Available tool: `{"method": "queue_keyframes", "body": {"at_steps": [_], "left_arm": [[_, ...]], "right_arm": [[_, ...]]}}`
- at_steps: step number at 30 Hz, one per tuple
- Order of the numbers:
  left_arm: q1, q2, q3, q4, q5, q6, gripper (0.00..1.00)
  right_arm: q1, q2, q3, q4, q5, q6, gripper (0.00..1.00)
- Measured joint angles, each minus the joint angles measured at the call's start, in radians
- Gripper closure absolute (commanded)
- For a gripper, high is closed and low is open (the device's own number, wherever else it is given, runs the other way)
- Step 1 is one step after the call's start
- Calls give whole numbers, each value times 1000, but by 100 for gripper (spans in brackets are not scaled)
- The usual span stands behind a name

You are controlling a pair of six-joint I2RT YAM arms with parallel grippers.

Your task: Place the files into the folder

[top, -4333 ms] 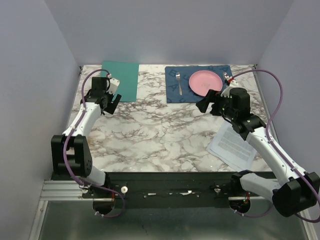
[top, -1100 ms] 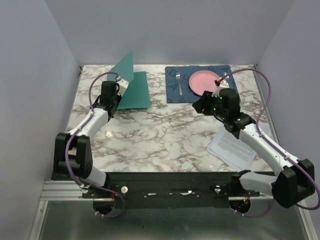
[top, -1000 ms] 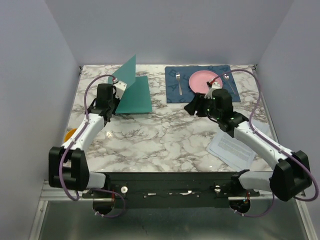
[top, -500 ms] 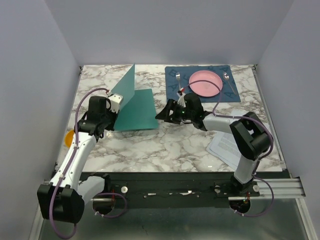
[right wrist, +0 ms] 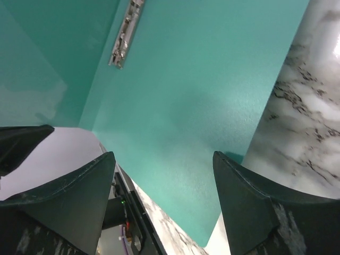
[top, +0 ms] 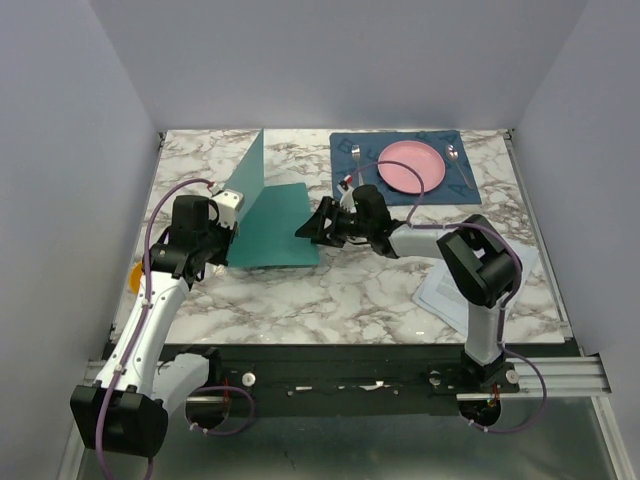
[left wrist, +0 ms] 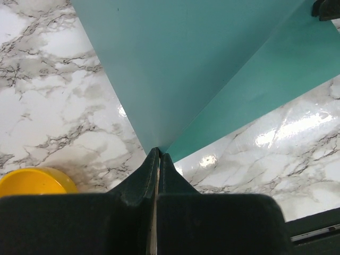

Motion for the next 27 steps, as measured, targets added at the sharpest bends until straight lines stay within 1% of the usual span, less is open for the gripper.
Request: {"method": "queue_keyframes", "body": {"at_steps": [6,13,17,21,25,27], "left_arm": [[0,0,0,-2,4,0,100],[0,-1,0,-3,7,0,100],[0,-2,0,-3,7,0,100],[0,-2,0,-3,11,-1,100],[0,-2,0,-3,20,-3,100],[0,-2,0,-3,25,-5,100]], "right_arm": [[0,-31,-35,-68,35,-55,18],[0,-119,-43,-140,95,-121,18],[0,-121,-55,-137,97,-116,22],[0,-102,-68,-121,84,-91,22],[0,-75,-90,-79,69,-55,24],[0,-59,-102,-48,51,-28,27]]}}
